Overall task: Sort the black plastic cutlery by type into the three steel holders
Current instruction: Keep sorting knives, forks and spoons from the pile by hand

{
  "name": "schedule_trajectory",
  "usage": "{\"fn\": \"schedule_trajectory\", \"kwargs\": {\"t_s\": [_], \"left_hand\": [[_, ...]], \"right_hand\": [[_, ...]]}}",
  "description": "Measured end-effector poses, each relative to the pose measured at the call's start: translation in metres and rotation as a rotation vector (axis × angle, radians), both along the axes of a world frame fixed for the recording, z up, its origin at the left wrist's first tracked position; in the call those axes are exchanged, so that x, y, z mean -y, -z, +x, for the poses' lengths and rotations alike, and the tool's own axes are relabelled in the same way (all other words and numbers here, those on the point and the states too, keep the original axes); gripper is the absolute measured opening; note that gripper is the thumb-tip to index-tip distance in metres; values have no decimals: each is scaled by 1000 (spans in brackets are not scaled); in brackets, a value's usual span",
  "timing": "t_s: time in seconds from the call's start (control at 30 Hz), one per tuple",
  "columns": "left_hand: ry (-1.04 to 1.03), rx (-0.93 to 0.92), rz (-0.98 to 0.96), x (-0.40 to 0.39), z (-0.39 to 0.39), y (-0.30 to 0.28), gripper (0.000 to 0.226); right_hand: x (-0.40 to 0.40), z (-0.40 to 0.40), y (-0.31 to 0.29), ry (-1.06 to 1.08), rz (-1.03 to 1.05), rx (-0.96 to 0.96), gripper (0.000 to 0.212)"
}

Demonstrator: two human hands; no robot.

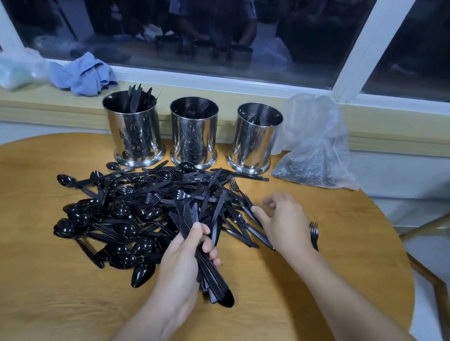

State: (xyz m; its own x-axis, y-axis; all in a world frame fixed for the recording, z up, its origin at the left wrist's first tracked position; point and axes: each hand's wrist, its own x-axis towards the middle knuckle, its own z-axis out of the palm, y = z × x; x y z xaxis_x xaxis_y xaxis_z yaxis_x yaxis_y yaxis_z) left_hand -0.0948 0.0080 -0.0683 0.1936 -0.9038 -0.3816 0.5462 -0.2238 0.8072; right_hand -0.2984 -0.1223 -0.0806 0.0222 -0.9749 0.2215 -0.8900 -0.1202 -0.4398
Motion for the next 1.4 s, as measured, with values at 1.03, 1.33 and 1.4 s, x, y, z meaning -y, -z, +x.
{"fn": "schedule_trajectory", "kwargs": {"t_s": [1.03, 1.33, 1.4], "left_hand": [[6, 97, -5, -9, 41, 5, 27], [13, 103, -25, -13, 45, 6, 30], [16, 121, -26, -15, 45, 5, 34]], "right_hand": [[7, 84, -3, -150, 174, 291, 34], [5, 60, -1, -8, 226, 317, 26], [2, 58, -2, 13, 182, 307, 23]]}}
